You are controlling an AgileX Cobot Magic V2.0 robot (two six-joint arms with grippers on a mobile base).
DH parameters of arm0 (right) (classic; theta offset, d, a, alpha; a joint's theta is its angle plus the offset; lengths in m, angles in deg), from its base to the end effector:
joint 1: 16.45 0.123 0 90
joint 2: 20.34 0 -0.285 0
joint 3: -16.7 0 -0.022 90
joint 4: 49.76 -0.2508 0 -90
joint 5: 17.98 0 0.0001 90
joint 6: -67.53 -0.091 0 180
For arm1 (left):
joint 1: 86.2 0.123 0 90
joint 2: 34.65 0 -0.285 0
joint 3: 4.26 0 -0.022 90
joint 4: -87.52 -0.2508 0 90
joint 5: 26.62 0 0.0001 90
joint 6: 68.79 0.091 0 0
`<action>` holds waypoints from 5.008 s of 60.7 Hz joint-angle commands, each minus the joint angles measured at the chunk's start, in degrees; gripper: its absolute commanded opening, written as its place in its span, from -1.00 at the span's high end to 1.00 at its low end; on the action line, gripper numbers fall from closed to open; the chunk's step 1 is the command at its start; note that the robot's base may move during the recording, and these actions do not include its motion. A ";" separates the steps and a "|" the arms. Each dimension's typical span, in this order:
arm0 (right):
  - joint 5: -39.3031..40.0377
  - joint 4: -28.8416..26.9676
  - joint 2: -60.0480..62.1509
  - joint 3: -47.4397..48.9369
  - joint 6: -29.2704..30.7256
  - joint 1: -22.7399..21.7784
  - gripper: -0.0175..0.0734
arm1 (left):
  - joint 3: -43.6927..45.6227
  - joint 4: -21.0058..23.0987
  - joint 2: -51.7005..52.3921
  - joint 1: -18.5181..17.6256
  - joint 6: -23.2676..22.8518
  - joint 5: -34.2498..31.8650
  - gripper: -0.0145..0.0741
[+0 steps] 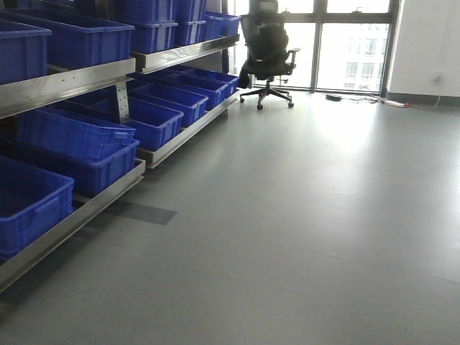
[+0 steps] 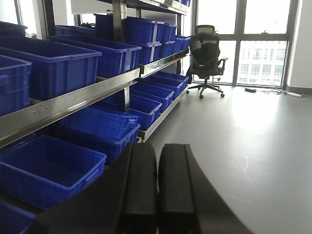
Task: Pick red cube and place on left shelf
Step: 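Drive the base across the floor toward the blue crate shelving, then approach the shelf and move the right gripper over a blue crate, then lower the red cube into the blue crate and open the right gripper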
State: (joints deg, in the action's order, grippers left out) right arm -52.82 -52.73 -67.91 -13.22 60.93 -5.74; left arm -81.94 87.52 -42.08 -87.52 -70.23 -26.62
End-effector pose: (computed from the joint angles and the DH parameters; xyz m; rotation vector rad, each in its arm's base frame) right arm 0.1291 0.0272 0.3746 -0.0483 1.9678 0.2551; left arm 0.0561 -0.0013 0.2108 -0.0016 1.4856 -0.0390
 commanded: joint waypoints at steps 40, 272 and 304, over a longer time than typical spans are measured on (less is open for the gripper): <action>4.73 0.17 -0.04 1.44 0.32 0.17 0.49 | -1.41 0.00 0.94 -0.21 0.01 -4.74 0.44; 4.73 0.17 -0.09 1.44 0.32 0.17 0.49 | -1.41 0.00 0.94 -0.21 0.01 -4.74 0.44; 9.23 1.14 -2.29 1.44 0.32 0.11 0.49 | -1.41 0.00 0.94 -0.21 0.01 -4.74 0.44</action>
State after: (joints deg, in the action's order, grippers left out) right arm -50.60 -52.73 -68.59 -13.22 60.93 -5.74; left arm -81.94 87.52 -42.08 -87.52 -70.23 -26.62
